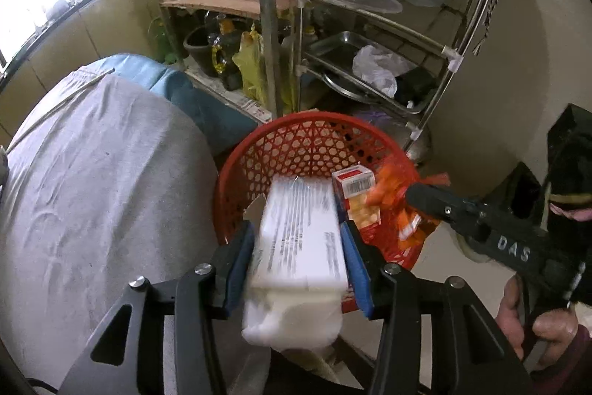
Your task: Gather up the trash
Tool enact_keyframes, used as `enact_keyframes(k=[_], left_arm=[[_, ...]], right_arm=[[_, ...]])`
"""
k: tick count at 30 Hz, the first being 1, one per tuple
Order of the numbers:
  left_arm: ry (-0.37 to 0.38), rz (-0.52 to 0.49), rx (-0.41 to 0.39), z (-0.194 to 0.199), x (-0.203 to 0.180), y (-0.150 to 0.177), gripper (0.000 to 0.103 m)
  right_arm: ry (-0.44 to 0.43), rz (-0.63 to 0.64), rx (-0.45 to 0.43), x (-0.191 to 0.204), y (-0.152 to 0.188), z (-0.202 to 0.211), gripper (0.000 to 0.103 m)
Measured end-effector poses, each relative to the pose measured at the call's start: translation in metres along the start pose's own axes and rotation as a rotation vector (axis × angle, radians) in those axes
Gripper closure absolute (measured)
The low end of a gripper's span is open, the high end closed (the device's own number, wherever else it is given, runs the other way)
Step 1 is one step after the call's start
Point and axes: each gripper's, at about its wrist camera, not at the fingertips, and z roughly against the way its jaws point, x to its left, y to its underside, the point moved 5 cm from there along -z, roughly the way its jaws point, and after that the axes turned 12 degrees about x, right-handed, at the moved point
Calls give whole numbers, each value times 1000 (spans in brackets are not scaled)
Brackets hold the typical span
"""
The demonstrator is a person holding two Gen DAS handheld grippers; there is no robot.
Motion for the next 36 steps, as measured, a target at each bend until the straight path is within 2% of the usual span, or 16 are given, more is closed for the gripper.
enact_keyframes(k=[3,8,11,12,13,14,15,17,21,32,36], left_arm=[[-20,1,-11,6,6,2,42],[-81,53,-22,23,31,17,41],[-149,117,-42,39,54,36,40],[-174,140,-50,46,63,44,39],[-196,159,-59,52,70,50,39],[-224,188,-70,59,81,58,39],[-245,216,-76,67,90,65,38],[-270,265,-97,82,106,79,38],[-325,360,-155,112,133,111,24],[-448,647,-268,183,187,206,24],[-505,747,-309,206,200,239,16]], right_arm=[[-14,-28,-7,-2,-6,2,77],[-48,-6,-10,14,-7,6,75],[-69,48,7,38,-2,3,69],[-73,66,14,45,0,1,63],[-78,93,21,56,4,-1,43],[-76,121,19,67,7,-2,34],[-72,161,4,82,11,-2,32],[-72,218,6,103,19,-5,32],[-97,299,31,143,35,-11,32],[-154,572,75,250,103,-11,32],[-151,656,71,276,128,4,32]])
